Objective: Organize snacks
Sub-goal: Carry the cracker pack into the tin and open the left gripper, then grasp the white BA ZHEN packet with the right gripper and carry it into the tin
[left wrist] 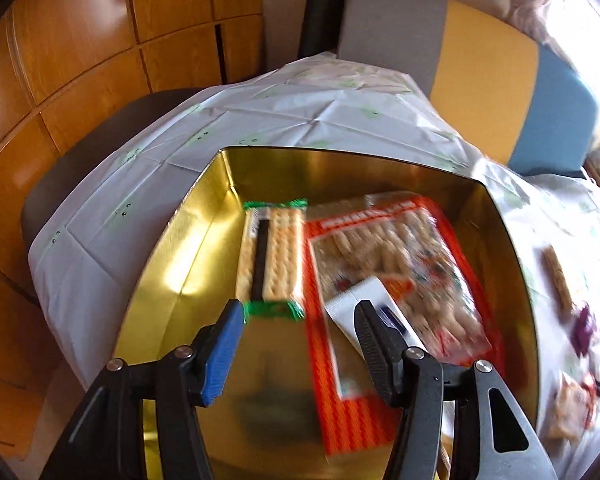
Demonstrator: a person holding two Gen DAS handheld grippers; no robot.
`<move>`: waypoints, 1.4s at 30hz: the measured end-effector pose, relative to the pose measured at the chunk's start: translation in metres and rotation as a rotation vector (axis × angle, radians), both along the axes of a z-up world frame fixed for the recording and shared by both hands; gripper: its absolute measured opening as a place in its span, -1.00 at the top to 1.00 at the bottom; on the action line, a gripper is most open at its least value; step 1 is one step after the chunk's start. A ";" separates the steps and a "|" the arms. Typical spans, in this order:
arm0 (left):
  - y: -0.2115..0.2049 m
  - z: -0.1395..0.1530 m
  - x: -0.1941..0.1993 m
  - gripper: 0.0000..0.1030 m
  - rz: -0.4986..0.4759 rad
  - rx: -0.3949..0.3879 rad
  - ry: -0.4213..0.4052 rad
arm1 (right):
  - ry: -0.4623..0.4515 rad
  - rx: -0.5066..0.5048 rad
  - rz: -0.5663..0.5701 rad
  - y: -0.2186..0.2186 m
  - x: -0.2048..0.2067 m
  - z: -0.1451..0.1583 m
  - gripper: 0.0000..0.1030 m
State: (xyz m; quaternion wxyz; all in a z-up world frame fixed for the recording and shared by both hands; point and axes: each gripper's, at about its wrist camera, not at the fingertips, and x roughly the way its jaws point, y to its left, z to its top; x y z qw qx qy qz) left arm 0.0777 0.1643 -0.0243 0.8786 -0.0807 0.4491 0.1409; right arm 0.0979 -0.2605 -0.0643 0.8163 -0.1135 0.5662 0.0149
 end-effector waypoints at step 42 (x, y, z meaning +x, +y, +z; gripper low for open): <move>0.015 -0.003 -0.078 -0.13 0.084 -0.026 -0.025 | -0.165 0.162 0.019 0.013 -0.019 0.064 0.36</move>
